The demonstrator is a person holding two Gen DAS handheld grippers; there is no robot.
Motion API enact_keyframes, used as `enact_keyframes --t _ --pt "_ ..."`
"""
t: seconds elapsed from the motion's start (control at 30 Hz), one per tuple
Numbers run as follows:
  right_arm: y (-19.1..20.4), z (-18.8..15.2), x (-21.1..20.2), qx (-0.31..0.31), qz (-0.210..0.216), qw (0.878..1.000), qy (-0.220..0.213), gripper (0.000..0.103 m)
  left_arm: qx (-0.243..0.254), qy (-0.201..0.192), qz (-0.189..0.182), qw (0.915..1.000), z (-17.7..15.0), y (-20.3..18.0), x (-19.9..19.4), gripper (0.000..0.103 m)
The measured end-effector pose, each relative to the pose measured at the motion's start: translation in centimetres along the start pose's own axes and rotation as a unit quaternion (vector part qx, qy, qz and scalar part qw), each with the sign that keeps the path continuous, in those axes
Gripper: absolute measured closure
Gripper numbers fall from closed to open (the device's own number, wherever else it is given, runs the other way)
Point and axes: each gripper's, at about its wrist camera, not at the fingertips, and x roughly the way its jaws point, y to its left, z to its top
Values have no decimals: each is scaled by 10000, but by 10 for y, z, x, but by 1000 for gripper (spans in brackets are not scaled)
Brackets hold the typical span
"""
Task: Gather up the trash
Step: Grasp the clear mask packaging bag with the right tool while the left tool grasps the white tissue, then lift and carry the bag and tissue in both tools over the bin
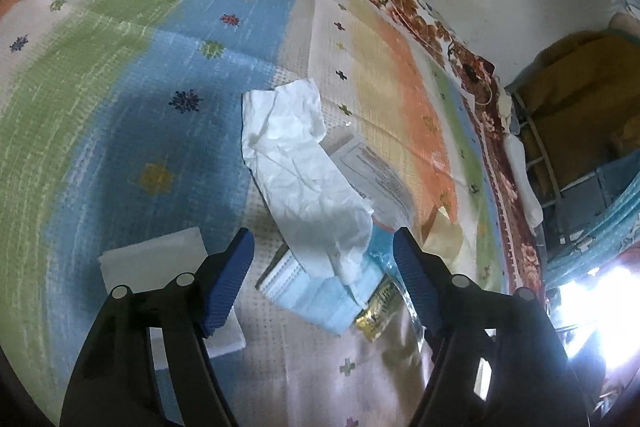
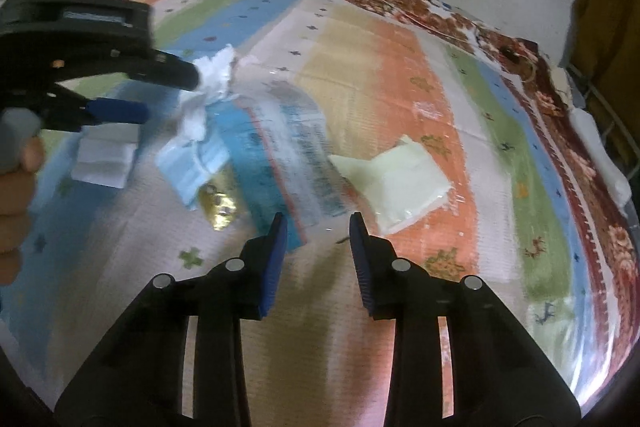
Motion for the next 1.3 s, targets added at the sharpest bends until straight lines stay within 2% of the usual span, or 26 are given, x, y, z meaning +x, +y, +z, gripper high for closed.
enact_keyframes --t 0.07,0.1,0.2,0.37,0.43,0.47,0.53,0.63,0.7,0.77,0.83,0.87,1.0,1.1,1.3 --pt "2 0 -2 8 104 9999 -71 50 -66 -41 -34 10000 2 2 2 32" --pt "4 0 -1 -49 139 9999 -87 47 -113 -47 -80 9999 3 4 3 32" --pt "12 -1 3 -278 54 9995 -105 47 -165 6 -262 9995 3 5 9 32" --pt "16 0 11 -392 -75 9992 -82 47 -33 3 -186 9998 3 3 14 32" --pt "18 0 13 -437 -129 9989 -57 48 -95 -48 -240 9997 4 4 15 36" --pt "18 -1 14 -460 -143 9988 -27 48 -47 -52 -226 9997 4 3 16 42" --pt "19 -1 17 -523 -180 9984 69 51 213 -62 -156 9996 2 -2 18 46" --pt "17 0 21 -608 -214 9979 111 60 531 -130 -13 9985 0 -7 20 58" --pt "13 1 22 -508 -193 9984 142 74 492 -189 106 9986 2 -2 19 63" --pt "9 2 25 -345 -119 9991 192 83 287 -98 -38 9995 4 7 22 69" --pt "4 2 27 -190 -60 9994 269 90 248 -4 44 9997 2 11 25 83" --pt "2 2 27 -141 -72 9994 293 93 300 -7 134 9995 0 10 25 93" --pt "-8 3 19 144 -6 9996 258 99 550 -138 263 9980 1 6 12 98" --pt "-19 7 13 552 245 9978 263 103 599 -332 276 9973 7 5 -7 98" --pt "-38 4 2 1399 672 9870 415 103 785 -224 622 9947 5 6 -29 99"
